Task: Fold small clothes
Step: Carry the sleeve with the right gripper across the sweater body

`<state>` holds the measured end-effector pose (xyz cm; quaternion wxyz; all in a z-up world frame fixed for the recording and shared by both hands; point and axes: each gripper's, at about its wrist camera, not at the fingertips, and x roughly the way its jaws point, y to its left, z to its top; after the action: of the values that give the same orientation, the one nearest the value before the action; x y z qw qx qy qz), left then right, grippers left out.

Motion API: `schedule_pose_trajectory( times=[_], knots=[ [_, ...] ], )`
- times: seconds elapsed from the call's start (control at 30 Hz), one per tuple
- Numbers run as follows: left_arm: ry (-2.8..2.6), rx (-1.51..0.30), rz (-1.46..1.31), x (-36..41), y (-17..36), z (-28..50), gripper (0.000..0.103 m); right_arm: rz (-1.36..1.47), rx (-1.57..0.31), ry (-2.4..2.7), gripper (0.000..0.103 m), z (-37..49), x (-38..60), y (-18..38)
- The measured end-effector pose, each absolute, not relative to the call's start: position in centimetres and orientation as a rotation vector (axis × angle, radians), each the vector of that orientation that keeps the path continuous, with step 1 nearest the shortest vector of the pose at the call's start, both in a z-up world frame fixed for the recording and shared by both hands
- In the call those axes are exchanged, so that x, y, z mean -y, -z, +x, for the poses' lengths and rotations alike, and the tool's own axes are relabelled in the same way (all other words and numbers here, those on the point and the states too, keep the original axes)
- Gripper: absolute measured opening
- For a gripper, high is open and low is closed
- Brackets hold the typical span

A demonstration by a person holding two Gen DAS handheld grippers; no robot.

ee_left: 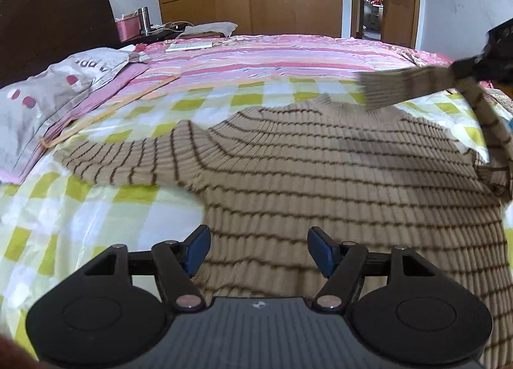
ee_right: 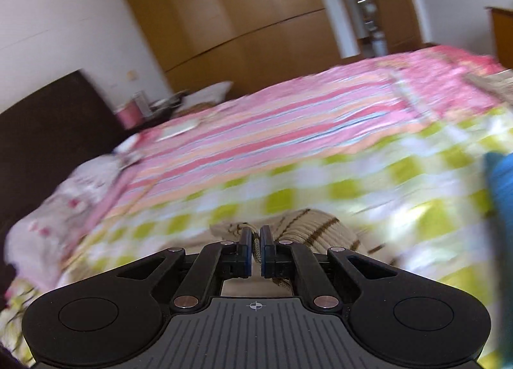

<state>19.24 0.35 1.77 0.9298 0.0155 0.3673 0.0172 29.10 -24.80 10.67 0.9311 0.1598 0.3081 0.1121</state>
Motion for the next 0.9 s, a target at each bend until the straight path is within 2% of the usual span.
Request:
schedule_pose_trajectory(
  times=[0.07,0.13,0.23,0.47,0.6,0.83,0.87,0.9],
  knots=[
    [-0.030,-0.764,0.047,-0.8,-1.2,18.8,0.072,0.289,-0.687,-0.277,0.005,28.4,22.0,-9.0],
    [-0.017,-0.775,0.052,-1.4,-0.5,18.3,0.072,0.210,-0.770,-0.330,0.011,28.2,19.8,-6.7],
    [-0.006,-0.760,0.048,-2.3,-0.1,17.2,0.072,0.110,-0.845,-0.334,0.012,27.6,17.5,-4.0],
    [0.010,-0.739,0.032,-4.0,0.2,16.9,0.072,-0.107,-0.826,-0.387,0.016,25.9,14.3,-3.2],
    [0.021,-0.726,0.023,-5.0,-0.1,17.0,0.072,-0.205,-0.802,-0.415,0.036,26.4,11.6,-2.1],
    [0.032,-0.708,-0.004,-6.0,-0.7,17.1,0.072,-0.338,-0.768,-0.398,0.036,27.2,8.0,0.2],
    [0.032,-0.704,-0.004,-6.0,-0.7,17.1,0.072,-0.333,-0.764,-0.387,0.033,27.3,7.9,0.2],
    [0.033,-0.702,-0.006,-6.1,-0.8,17.1,0.072,-0.315,-0.767,-0.373,0.025,27.5,8.0,0.2]
  ],
)
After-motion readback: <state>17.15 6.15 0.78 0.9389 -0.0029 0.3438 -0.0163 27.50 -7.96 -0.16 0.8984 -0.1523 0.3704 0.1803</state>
